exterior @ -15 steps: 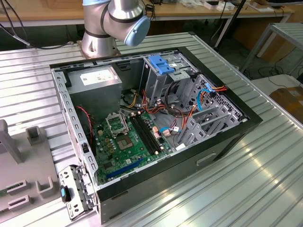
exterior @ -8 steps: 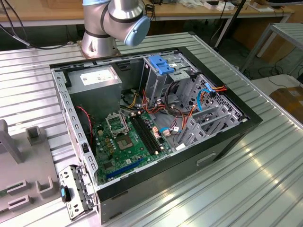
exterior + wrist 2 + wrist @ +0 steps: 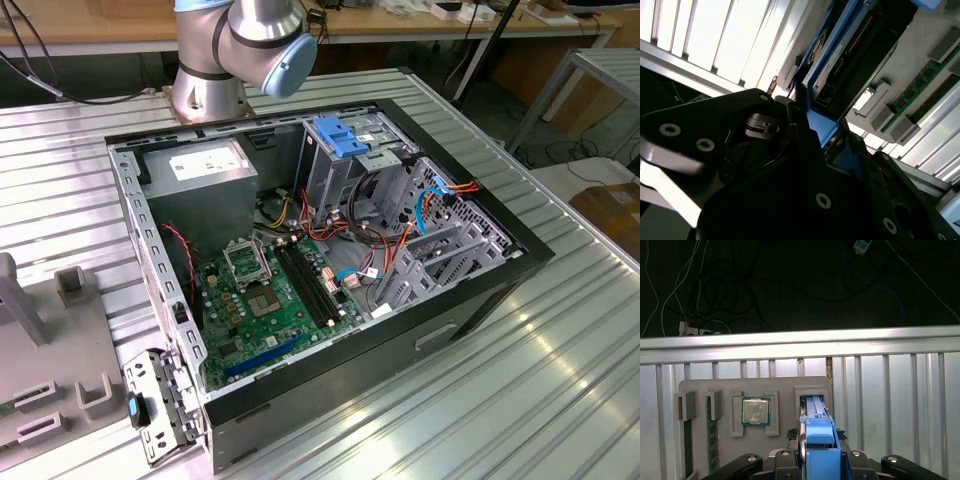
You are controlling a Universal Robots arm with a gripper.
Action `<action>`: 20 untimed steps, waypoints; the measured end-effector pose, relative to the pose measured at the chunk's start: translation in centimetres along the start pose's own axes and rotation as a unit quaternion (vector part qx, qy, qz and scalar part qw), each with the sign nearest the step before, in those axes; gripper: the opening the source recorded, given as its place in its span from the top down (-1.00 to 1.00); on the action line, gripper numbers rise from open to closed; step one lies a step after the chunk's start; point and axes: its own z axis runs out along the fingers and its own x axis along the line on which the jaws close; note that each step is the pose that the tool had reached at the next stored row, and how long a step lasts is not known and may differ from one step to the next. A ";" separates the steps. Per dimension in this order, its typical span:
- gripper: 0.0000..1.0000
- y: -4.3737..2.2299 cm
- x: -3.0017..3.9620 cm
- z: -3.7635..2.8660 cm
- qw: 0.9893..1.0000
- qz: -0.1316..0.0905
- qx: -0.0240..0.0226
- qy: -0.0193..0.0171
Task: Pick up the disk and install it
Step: 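Pick up the disk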
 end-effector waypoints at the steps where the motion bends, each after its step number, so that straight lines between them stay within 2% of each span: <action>1: 0.25 0.00 0.00 0.00 1.000 0.000 0.000 0.000; 4: 0.25 -0.01 -0.01 -0.25 1.000 0.000 0.000 0.000; 6: 0.25 -0.01 -0.01 -0.79 1.000 0.000 0.000 0.000; 10: 0.25 -0.01 -0.02 -1.21 1.000 0.000 0.000 0.000; 13: 0.25 -0.01 -0.02 -1.84 1.000 0.000 0.000 0.000; 15: 0.25 -0.02 -0.03 -2.70 1.000 0.000 0.000 0.000; 17: 0.25 -0.02 -0.05 -4.19 1.000 0.000 0.000 0.000; 20: 0.25 -0.03 -0.06 -5.78 1.000 0.000 0.000 0.000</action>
